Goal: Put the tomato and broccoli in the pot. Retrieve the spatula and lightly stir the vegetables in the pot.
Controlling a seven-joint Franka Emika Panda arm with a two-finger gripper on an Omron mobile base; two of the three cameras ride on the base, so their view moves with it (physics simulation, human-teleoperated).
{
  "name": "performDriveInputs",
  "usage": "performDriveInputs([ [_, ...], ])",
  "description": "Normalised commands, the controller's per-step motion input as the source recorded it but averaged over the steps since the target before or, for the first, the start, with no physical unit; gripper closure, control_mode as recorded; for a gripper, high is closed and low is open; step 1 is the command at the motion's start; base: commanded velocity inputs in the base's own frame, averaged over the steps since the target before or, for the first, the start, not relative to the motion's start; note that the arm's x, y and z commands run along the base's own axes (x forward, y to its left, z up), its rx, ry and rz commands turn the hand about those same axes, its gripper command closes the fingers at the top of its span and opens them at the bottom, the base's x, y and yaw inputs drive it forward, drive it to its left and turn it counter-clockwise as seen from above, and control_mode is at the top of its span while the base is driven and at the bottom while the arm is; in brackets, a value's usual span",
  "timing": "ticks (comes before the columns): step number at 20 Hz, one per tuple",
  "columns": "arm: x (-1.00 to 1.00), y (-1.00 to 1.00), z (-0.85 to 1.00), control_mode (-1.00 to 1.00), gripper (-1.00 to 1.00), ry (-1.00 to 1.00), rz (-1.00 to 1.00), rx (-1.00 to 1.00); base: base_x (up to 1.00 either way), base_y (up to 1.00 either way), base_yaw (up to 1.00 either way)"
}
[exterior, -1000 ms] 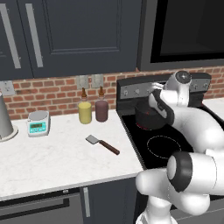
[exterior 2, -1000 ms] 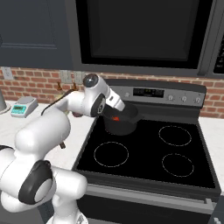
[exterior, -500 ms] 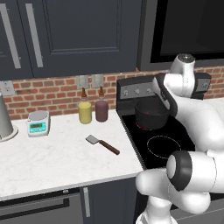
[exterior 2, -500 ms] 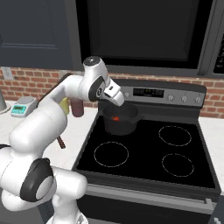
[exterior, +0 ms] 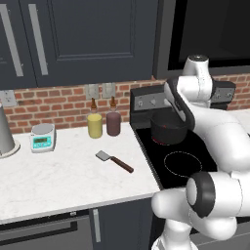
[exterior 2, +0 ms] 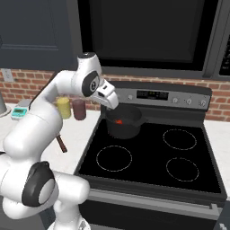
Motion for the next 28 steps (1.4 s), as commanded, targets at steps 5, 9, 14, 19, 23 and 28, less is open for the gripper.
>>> performDriveInputs([
  [5, -0.1, 0.97, -0.23, -1.0, -1.0, 0.16, 0.12, -0.06, 0.0, 0.0, 0.0],
  [9, 0.0, 0.81, -0.42, -1.0, -1.0, 0.17, 0.17, -0.09, 0.0, 0.0, 0.0],
  [14, 0.0, 0.63, -0.66, -1.0, -1.0, 0.15, 0.21, -0.11, 0.0, 0.0, 0.0],
  [19, 0.0, 0.52, -0.62, -1.0, -1.0, 0.1, 0.21, -0.06, 0.0, 0.0, 0.0],
  [23, 0.0, 0.44, -0.43, -1.0, -1.0, 0.08, 0.17, -0.04, 0.0, 0.0, 0.0],
  [28, 0.0, 0.39, -0.37, -1.0, -1.0, 0.09, 0.14, -0.03, 0.0, 0.0, 0.0],
])
